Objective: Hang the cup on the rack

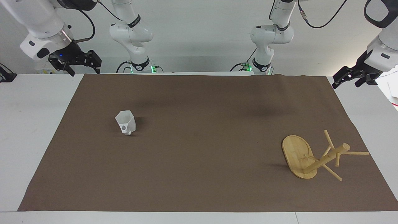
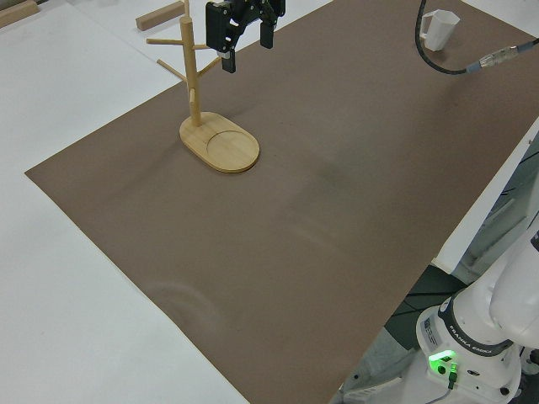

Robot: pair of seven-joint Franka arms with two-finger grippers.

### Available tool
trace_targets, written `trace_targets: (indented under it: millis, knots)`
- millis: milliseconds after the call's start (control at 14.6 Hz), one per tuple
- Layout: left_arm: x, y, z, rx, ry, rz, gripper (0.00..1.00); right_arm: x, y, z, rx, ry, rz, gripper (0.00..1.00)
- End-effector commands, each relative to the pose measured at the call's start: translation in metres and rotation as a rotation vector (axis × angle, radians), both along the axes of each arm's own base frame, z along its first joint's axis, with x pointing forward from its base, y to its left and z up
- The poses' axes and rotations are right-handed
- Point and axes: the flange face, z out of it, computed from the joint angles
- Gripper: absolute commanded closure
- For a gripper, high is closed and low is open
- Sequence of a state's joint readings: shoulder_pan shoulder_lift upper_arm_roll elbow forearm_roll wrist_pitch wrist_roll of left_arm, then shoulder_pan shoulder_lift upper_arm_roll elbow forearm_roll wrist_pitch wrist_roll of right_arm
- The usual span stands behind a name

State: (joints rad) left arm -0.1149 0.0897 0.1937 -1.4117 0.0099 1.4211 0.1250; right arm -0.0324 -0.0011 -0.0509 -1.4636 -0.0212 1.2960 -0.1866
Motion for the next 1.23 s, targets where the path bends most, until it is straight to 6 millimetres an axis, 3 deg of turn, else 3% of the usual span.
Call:
trace_targets:
  millis: [0, 342, 615, 820, 957, 1161]
  knots:
    - [-0.009, -0.001, 0.001, 0.009, -0.004, -0.006, 0.00, -0.002, 0.001, 0.004, -0.005, 0.004, -0.012, 0.01]
    - [-0.008, -0.001, 0.000, 0.009, -0.002, -0.006, 0.00, -0.008, -0.003, 0.000, 0.022, -0.003, -0.019, 0.01]
    - [-0.008, -0.001, 0.000, 0.009, -0.002, -0.006, 0.00, -0.014, -0.001, -0.006, 0.079, -0.002, 0.190, 0.01]
    - [-0.009, -0.001, 0.001, 0.009, -0.004, -0.006, 0.00, -0.006, -0.033, -0.028, 0.190, -0.153, 0.488, 0.01]
    - [-0.008, -0.001, 0.000, 0.009, -0.002, -0.006, 0.00, -0.002, -0.066, -0.051, 0.303, -0.242, 0.659, 0.01]
    - [-0.008, -0.001, 0.000, 0.009, -0.002, -0.006, 0.00, 0.010, -0.108, -0.103, 0.520, -0.369, 0.880, 0.01]
